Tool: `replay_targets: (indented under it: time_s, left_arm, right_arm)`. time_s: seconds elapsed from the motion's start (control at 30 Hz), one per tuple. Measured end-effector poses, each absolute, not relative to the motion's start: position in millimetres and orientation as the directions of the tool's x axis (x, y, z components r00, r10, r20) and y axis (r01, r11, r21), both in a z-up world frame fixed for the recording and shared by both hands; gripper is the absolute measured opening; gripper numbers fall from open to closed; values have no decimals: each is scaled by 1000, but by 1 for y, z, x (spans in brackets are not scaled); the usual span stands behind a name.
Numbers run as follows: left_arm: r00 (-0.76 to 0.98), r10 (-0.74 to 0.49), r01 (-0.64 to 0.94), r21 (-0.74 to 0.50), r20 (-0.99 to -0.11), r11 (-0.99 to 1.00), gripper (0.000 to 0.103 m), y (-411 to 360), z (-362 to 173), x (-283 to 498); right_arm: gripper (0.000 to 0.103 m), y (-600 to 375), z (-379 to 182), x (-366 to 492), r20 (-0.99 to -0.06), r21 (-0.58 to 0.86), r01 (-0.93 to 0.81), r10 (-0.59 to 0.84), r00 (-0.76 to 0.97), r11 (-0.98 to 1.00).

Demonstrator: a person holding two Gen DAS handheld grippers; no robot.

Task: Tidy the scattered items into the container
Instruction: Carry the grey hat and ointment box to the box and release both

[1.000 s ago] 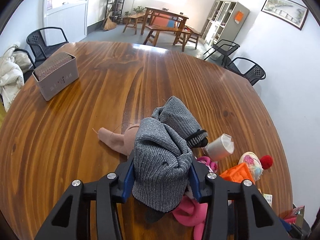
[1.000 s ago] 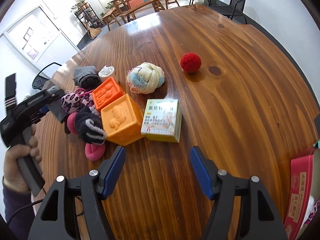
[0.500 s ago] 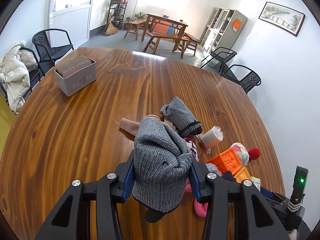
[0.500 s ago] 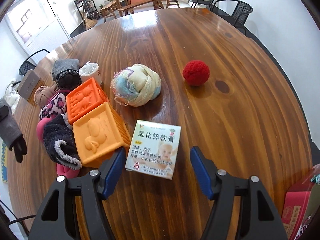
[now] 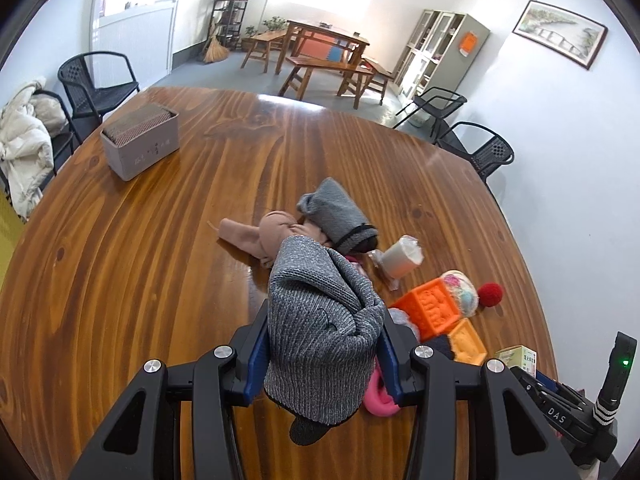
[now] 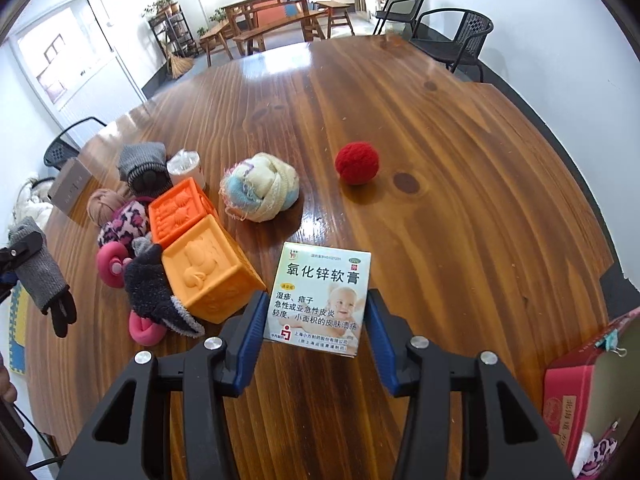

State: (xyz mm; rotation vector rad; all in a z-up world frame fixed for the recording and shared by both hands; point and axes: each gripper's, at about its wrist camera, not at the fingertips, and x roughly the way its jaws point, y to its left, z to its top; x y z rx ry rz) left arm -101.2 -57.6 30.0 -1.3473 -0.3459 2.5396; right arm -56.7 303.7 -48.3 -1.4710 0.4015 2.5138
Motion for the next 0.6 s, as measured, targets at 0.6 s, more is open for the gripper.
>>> replay_targets:
  time_s: [0.6]
  left_arm:
    - [-506,439,-303,-323,-742,-896,48,48,81,-8]
  right_arm:
    - [52,352,12,53,-807,200,-362,57,-588,-910]
